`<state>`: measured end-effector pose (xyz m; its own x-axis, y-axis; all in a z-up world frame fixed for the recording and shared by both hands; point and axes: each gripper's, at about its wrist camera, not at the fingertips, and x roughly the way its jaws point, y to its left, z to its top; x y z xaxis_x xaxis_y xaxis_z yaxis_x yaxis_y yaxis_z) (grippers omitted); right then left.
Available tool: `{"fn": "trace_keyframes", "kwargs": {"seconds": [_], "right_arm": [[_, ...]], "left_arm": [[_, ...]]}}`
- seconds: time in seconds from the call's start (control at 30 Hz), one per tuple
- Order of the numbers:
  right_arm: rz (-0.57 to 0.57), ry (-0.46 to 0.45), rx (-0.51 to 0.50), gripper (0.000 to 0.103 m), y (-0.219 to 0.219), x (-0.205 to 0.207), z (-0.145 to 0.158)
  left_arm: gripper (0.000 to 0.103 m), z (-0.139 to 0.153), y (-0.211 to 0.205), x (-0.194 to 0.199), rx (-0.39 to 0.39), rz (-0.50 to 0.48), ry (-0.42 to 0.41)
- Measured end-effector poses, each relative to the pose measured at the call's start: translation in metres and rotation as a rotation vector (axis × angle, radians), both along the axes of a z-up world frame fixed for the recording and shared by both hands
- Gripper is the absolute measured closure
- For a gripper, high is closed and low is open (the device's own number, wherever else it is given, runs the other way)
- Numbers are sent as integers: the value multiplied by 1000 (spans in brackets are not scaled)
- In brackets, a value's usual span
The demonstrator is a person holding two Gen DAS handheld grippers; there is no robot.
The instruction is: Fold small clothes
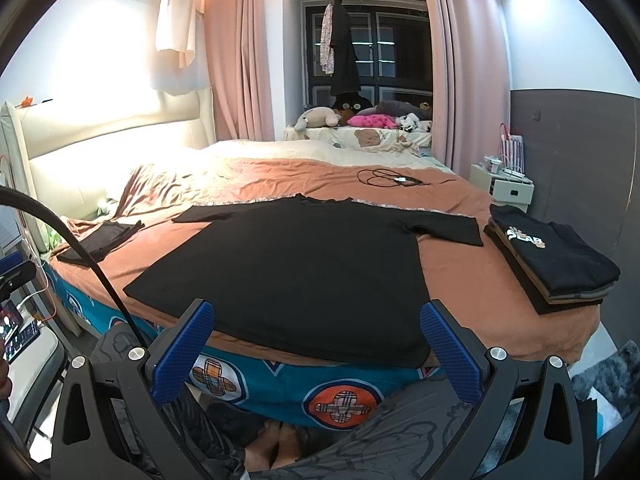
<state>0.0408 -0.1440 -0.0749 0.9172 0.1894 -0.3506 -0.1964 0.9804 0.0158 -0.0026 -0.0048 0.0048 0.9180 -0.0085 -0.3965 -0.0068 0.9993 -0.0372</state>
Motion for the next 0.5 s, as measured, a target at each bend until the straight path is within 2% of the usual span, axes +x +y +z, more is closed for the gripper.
{"fn": "trace_keyframes", "kwargs": {"seconds": [0.5], "right_arm": [[0, -2, -1, 0, 1, 0, 0]], "left_arm": [[0, 0, 0, 0, -1, -1, -2]]}}
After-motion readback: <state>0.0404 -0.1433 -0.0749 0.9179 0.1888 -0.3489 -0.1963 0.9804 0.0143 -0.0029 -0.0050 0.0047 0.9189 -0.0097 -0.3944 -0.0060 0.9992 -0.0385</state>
